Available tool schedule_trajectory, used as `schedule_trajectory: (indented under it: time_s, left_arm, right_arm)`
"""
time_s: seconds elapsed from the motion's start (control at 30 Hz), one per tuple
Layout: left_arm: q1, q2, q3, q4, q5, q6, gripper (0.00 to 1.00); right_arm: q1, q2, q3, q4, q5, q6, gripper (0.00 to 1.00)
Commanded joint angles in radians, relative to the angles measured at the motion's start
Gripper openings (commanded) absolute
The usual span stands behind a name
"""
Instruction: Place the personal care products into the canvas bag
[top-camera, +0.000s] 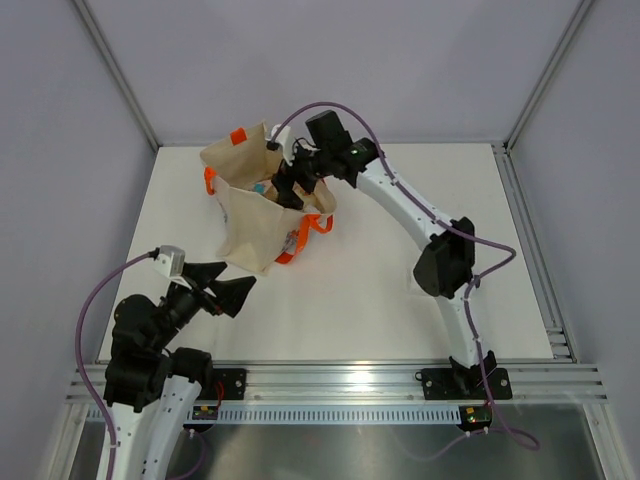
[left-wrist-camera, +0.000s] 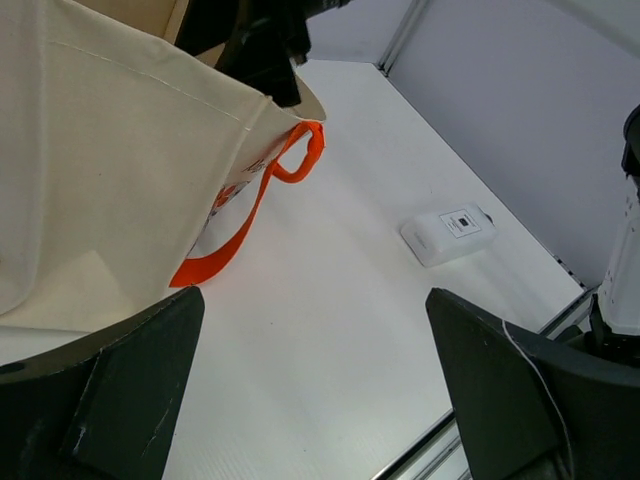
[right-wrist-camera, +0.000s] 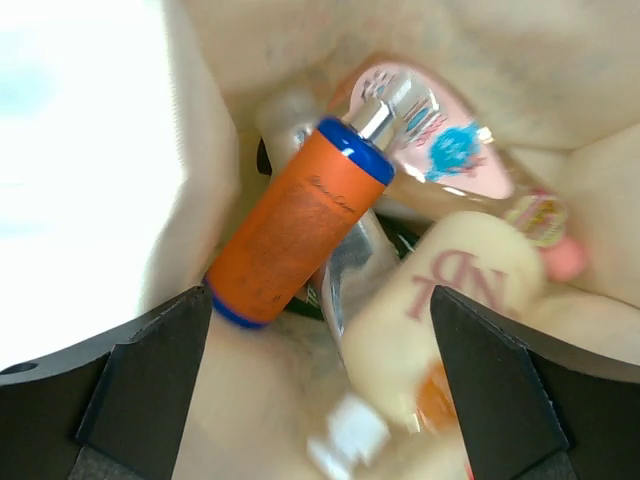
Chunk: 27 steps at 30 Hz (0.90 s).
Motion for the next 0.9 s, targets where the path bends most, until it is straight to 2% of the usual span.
schedule_trajectory:
  time_s: [0.0, 0.07, 0.2, 0.27, 0.33, 0.37, 0.4, 0.5, 0.57, 0.67, 0.87]
  left_arm:
    - [0.001, 0.004, 0.031, 0.041, 0.058, 0.002, 0.99]
    - [0.001, 0.012, 0.037, 0.05, 0.068, 0.003, 0.99]
    - [0.001, 0.023, 0.041, 0.059, 0.086, 0.005, 0.99]
    - [0.001, 0.03, 0.034, 0.073, 0.104, -0.001, 0.99]
    - [0.001, 0.041, 0.023, 0.101, 0.135, -0.01, 0.99]
    - [0.001, 0.044, 0.017, 0.111, 0.147, -0.021, 0.99]
    - [0.001, 0.06, 0.003, 0.122, 0.175, -0.029, 0.99]
    - [0.001, 0.093, -0.029, 0.182, 0.221, -0.055, 0.99]
    - [0.001, 0.11, -0.041, 0.205, 0.238, -0.073, 0.99]
    - [0.001, 0.132, -0.063, 0.25, 0.264, -0.105, 0.99]
    - [0.001, 0.129, -0.077, 0.257, 0.267, -0.116, 0.99]
  right_arm:
    - [-0.056, -0.272, -0.035, -0.039, -0.037, -0.043, 1.0]
    - [-0.094, -0.384, -0.106, -0.076, -0.085, -0.115, 1.0]
    - [-0.209, -0.568, -0.383, -0.207, -0.19, -0.265, 0.99]
    - [-0.28, -0.663, -0.475, -0.371, -0.237, -0.415, 1.0]
    - [-0.327, -0.729, -0.633, -0.495, -0.188, -0.527, 0.99]
    - [-0.338, -0.798, -0.69, -0.516, -0.15, -0.55, 1.0]
    - [-0.35, -0.836, -0.821, -0.527, -0.111, -0.587, 0.99]
    - [-0.383, -1.004, -1.109, -0.438, 0.134, -0.653, 1.0]
    - [-0.404, -1.128, -1.309, -0.361, 0.22, -0.713, 1.0]
    - [-0.423, -1.19, -1.459, -0.202, 0.375, -0.782, 1.0]
    - [-0.502, -0.94, -1.384, -0.123, 0.44, -0.712, 0.99]
